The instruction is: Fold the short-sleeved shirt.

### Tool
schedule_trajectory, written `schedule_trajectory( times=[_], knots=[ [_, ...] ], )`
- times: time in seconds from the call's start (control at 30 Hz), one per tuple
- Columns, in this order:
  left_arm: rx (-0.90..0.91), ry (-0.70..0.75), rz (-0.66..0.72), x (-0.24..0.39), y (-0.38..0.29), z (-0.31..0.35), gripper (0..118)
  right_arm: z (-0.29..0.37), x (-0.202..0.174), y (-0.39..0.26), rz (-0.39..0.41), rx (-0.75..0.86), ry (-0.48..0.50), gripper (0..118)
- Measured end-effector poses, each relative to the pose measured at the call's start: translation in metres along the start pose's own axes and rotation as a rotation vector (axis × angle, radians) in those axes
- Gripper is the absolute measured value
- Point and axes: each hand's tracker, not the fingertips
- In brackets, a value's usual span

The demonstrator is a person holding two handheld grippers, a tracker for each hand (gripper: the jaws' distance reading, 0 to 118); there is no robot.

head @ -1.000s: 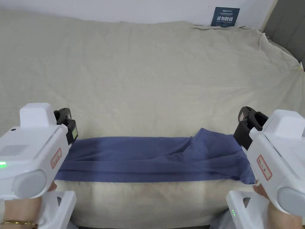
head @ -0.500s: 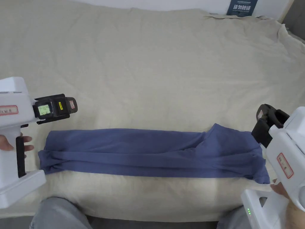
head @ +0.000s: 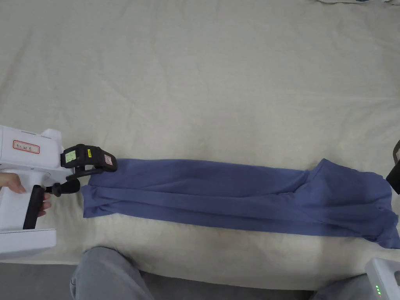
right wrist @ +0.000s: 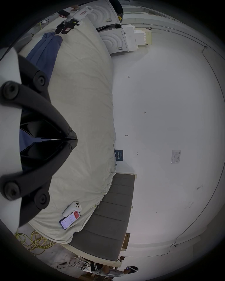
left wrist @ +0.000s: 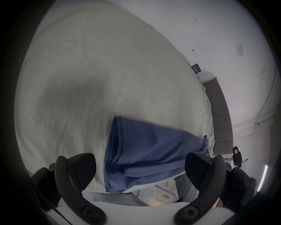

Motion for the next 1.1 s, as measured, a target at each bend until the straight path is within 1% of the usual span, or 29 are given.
schedule_trajectory(
  times=[0.07,0.13,0.2,0.23,0.3,0.33,0.37,0.4,0.43,0.47,0.5,0.57,0.63,0.73,0.83,0.9,1.0,1.1],
  knots=[
    [-0.017,0.001,0.006,-0.004,0.002,-0.008,107,0.0,-0.002,-0.001,0.0,-0.007,-0.002,0],
    [-0.031,0.019,0.0,-0.003,-0.006,-0.02,106,-0.001,-0.004,-0.001,0.006,-0.015,-0.004,0],
    [-0.03,0.017,-0.021,-0.001,-0.005,-0.019,105,-0.001,-0.004,-0.002,0.009,-0.019,-0.004,0],
    [-0.036,0.015,-0.028,0.002,-0.008,-0.019,100,-0.001,-0.005,-0.002,0.01,-0.022,-0.004,0],
    [-0.038,0.037,-0.035,0.004,-0.008,-0.016,70,-0.001,-0.005,-0.003,0.011,-0.025,-0.002,0],
    [-0.03,0.074,-0.048,0.005,-0.01,-0.014,48,-0.001,-0.005,-0.004,0.012,-0.027,-0.001,0],
    [-0.021,0.116,-0.075,0.015,-0.019,-0.009,33,-0.001,-0.005,-0.005,0.011,-0.028,-0.003,0],
    [-0.01,0.153,-0.096,0.02,-0.024,-0.007,25,-0.002,-0.005,-0.006,0.006,-0.031,-0.001,0],
    [-0.008,0.146,-0.085,0.02,-0.028,-0.009,25,-0.002,-0.004,-0.007,0.001,-0.034,0.002,0],
    [-0.001,0.112,-0.052,0.022,-0.032,-0.01,13,-0.003,-0.003,-0.008,-0.002,-0.038,0.002,0],
    [0.007,0.083,-0.024,0.03,-0.039,-0.008,11,-0.003,-0.003,-0.009,-0.003,-0.041,0.0,0],
    [-0.001,0.095,-0.044,0.044,-0.047,-0.014,6,-0.002,-0.002,-0.01,-0.013,-0.045,0.001,0],
    [0.01,0.197,-0.099,0.061,-0.051,-0.015,3,0.0,-0.001,-0.01,-0.016,-0.047,0.005,0],
    [0.033,0.259,-0.138,0.084,-0.057,-0.008,1,0.004,0.002,-0.009,-0.011,-0.041,0.007,0],
    [0.089,0.296,-0.107,0.097,-0.054,0.008,0,0.008,0.008,-0.008,-0.023,-0.032,0.008,0],
    [0.138,0.269,-0.114,0.106,-0.054,0.024,0,0.01,0.011,-0.007,-0.032,-0.024,0.008,0],
    [0.164,0.272,-0.147,0.134,-0.061,0.043,0,0.012,0.017,-0.006,-0.043,-0.014,0.01,0],
    [0.182,0.224,-0.176,0.16,-0.064,0.057,0,0.015,0.021,-0.004,-0.052,-0.001,0.014,0]
  ],
)
